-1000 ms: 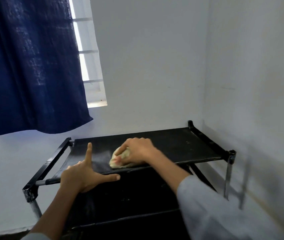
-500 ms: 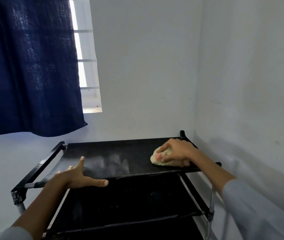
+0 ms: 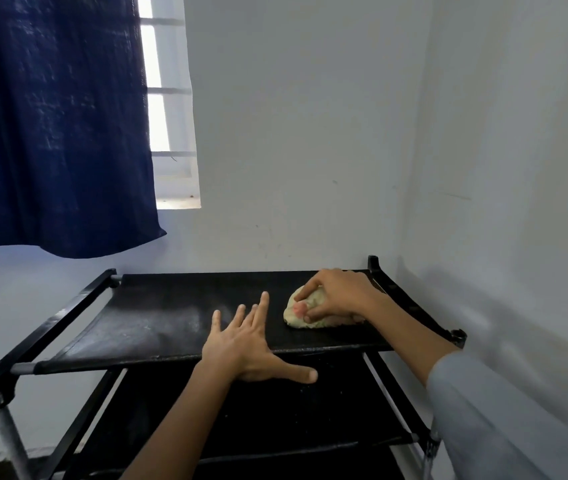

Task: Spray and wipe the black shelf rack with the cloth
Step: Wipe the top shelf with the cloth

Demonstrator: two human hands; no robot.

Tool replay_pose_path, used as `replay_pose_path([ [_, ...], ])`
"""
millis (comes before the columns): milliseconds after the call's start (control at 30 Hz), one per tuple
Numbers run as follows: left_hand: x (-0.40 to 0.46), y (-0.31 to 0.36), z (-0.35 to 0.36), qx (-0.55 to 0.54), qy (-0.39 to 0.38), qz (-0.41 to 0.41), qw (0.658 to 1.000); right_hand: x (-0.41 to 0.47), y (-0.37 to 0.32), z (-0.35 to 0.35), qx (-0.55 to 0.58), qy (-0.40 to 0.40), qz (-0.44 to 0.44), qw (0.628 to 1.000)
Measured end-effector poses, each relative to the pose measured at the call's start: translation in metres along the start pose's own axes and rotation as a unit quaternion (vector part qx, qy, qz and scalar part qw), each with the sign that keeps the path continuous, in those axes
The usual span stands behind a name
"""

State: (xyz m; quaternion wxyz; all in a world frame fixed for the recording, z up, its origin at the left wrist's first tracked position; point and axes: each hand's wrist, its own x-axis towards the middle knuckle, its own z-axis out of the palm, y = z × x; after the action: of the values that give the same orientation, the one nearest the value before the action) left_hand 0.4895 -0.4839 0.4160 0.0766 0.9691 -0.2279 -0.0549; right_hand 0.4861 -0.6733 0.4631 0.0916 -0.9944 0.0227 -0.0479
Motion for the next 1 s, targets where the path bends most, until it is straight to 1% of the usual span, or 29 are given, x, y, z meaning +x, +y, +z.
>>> replay_pose_path([
  [67, 0.001, 0.0, -0.002, -0.002, -0.011, -0.001, 1.0, 0.018, 0.002, 0.004, 0.003, 0.018, 0.026, 0.999],
  [133, 0.002, 0.0, -0.004, 0.001, -0.02, -0.006, 1.0, 0.036, 0.005, 0.009, 0.029, 0.077, 0.085, 0.993],
  [233, 0.0, 0.001, -0.003, 0.006, -0.004, -0.012, 1.0, 0.053, 0.002, 0.022, 0.098, 0.187, 0.21, 0.955],
  [267, -0.001, 0.002, -0.002, 0.003, 0.005, -0.015, 1.0, 0.056, -0.003, 0.027, 0.088, 0.201, 0.23, 0.948],
  [333, 0.0, 0.003, -0.001, -0.005, 0.017, -0.02, 1.0, 0.059, -0.01, 0.032, 0.059, 0.208, 0.238, 0.947],
  [400, 0.0, 0.006, -0.001, -0.009, 0.022, -0.023, 0.999, 0.054, -0.012, 0.028, 0.062, 0.174, 0.211, 0.96],
  [433, 0.001, 0.007, -0.002, -0.012, 0.02, -0.023, 0.999, 0.049, -0.012, 0.023, 0.074, 0.138, 0.184, 0.97],
  [500, 0.0, 0.006, -0.004, -0.02, 0.012, -0.024, 0.999, 0.036, -0.018, 0.014, 0.072, 0.032, 0.099, 0.992],
  [533, 0.0, 0.006, -0.005, -0.024, 0.008, -0.025, 0.999, 0.029, -0.024, 0.011, 0.06, -0.012, 0.061, 0.996],
  [633, -0.004, 0.005, -0.007, -0.034, 0.005, -0.024, 0.999, 0.009, -0.036, 0.003, 0.031, -0.082, -0.016, 0.996],
  [733, -0.005, 0.005, -0.007, -0.042, 0.004, -0.03, 0.999, -0.012, -0.03, -0.013, 0.037, -0.137, -0.048, 0.989],
  [833, -0.005, 0.004, -0.007, -0.043, 0.004, -0.036, 0.998, -0.026, -0.015, -0.024, 0.037, -0.151, -0.048, 0.987],
  [1000, -0.006, 0.006, -0.007, -0.031, 0.008, -0.022, 0.999, -0.024, 0.016, -0.017, 0.025, -0.104, -0.003, 0.994],
])
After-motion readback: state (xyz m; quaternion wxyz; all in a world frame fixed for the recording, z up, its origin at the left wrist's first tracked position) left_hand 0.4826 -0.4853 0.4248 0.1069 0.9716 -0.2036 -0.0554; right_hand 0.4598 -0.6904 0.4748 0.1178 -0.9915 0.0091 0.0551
